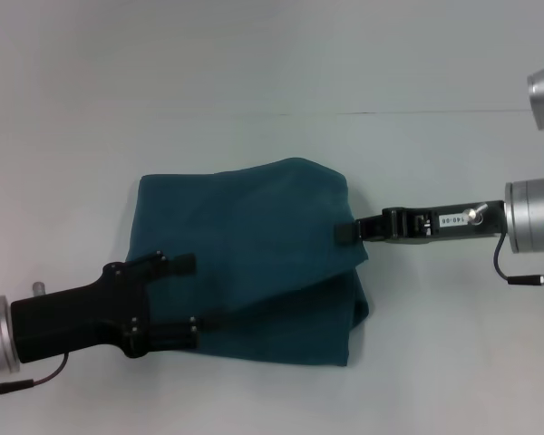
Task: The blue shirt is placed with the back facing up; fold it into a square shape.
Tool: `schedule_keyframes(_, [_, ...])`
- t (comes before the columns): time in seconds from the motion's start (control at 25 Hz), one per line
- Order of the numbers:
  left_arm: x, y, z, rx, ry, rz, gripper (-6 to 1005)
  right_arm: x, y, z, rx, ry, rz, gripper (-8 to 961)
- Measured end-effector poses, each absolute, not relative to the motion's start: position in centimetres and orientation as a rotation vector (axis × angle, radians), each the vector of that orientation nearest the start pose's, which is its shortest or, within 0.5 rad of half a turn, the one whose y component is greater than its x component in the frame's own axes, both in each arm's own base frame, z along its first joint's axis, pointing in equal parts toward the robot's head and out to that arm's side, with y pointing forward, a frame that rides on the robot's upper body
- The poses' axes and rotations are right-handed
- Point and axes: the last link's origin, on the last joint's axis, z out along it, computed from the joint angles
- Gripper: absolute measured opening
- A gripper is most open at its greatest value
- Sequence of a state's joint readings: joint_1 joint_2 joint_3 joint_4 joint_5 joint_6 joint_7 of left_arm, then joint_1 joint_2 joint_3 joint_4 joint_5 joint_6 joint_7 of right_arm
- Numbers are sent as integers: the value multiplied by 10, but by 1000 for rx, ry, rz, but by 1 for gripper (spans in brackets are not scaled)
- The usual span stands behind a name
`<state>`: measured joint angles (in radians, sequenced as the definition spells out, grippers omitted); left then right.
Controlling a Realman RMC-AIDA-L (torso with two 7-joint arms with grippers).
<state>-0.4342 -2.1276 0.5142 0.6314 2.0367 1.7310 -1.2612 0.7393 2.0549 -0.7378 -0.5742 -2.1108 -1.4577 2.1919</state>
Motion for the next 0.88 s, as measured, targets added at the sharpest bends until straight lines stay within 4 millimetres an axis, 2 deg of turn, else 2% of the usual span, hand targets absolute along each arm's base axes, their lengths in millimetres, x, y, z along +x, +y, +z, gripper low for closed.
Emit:
schedule_keyframes(0.2, [-277, 286, -3, -2664, -654, -927, 948, 205, 374, -9, -2644, 1549, 656, 25])
schedule_keyframes(0.36, [-275, 287, -2, -2659, -656, -937, 948, 205, 371, -3, -2661, 1543, 672, 26])
schedule_keyframes(0.88, [-274, 289, -3, -2652, -664, -949, 949, 242, 343, -24, -2625, 1703, 565, 28])
